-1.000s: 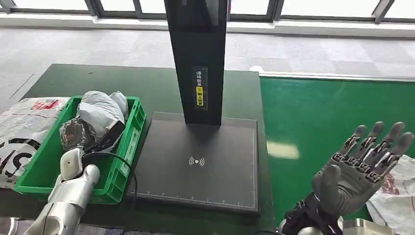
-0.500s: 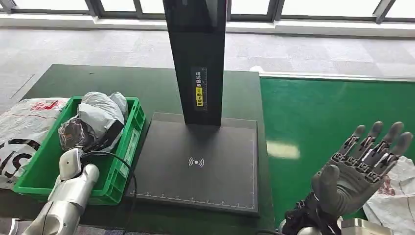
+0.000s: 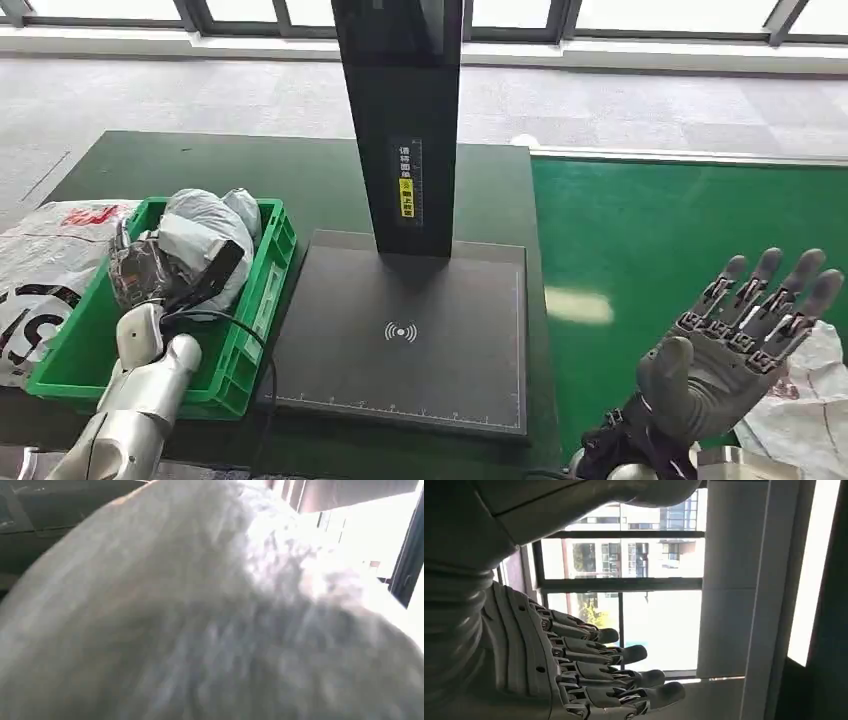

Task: Moved the parcel from conveyor to table for the left to box.

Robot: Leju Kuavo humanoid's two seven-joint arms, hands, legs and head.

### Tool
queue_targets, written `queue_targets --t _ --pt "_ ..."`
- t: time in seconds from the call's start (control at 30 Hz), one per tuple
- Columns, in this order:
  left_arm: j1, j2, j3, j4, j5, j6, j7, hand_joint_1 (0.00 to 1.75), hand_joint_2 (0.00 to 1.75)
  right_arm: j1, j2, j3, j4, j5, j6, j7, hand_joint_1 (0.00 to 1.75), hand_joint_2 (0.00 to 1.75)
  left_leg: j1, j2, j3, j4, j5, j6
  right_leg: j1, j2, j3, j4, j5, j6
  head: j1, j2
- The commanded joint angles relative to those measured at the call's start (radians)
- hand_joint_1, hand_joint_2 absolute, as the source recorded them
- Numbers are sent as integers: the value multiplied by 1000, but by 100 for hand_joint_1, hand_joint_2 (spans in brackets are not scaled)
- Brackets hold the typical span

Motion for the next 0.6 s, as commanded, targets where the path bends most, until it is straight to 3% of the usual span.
queue_targets --t 0.03,0.07,0.1,0.13,0.17,0.23,0.27,0.33,0.43,0.5,0.6 --pt "61 -29 38 57 6 -7 2 0 0 -13 -25 20 47 -2 0 -3 0 175 0 1 -2 0 1 0 0 1 -2 0 1 0 0 0" --pt "253 -255 132 -194 257 96 -249 0 0 -8 -11 12 43 6 0 -3 0 175 1 3 -8 -2 4 -1 1 3 -9 -2 5 0 0 0" --pt "364 -373 110 -697 760 96 -752 0 0 -11 -4 14 49 13 0 -3 0 175 1 2 -6 -1 3 -1 0 2 -7 -1 3 0 0 0" --pt "423 -424 77 -1026 982 96 -764 0 0 -10 1 12 50 18 0 -3 0 175 -2 2 -3 -6 4 1 -2 2 -4 -6 5 2 0 0" --pt "429 -424 69 -1040 981 96 -764 0 0 -9 2 11 50 19 0 -3 0 175 0 0 -7 -1 2 1 0 0 -6 -3 3 2 0 0" --pt "429 -424 69 -1040 981 96 -764 0 0 -9 2 11 50 19 0 -3 0 175 0 8 -6 1 -1 0 -1 9 -7 -2 3 2 -1 0" --pt "429 -424 69 -1040 981 96 -764 0 0 -9 2 11 50 19 0 -3 0 175 -7 8 -2 -1 -2 3 -7 8 -6 0 1 3 -1 0" --pt "429 -424 69 -1040 981 96 -764 0 0 -9 2 11 50 19 0 -3 0 175 -4 5 -2 0 -3 3 -5 6 -2 -2 0 3 0 0" --pt "429 -424 69 -1040 981 96 -764 0 0 -9 2 11 50 19 0 -3 0 175 -3 16 -12 2 -4 3 -4 17 -16 0 3 5 0 0" --pt "442 -421 10 -1194 1014 96 -769 0 0 -2 2 7 45 18 0 -3 0 175 -3 11 -15 3 -4 3 -3 12 -16 -1 3 6 0 0" --pt "478 -424 -55 -1252 1069 96 -769 0 0 -1 3 3 40 18 0 -3 0 175 -2 6 -19 5 -4 5 -2 7 -19 0 2 6 0 0"
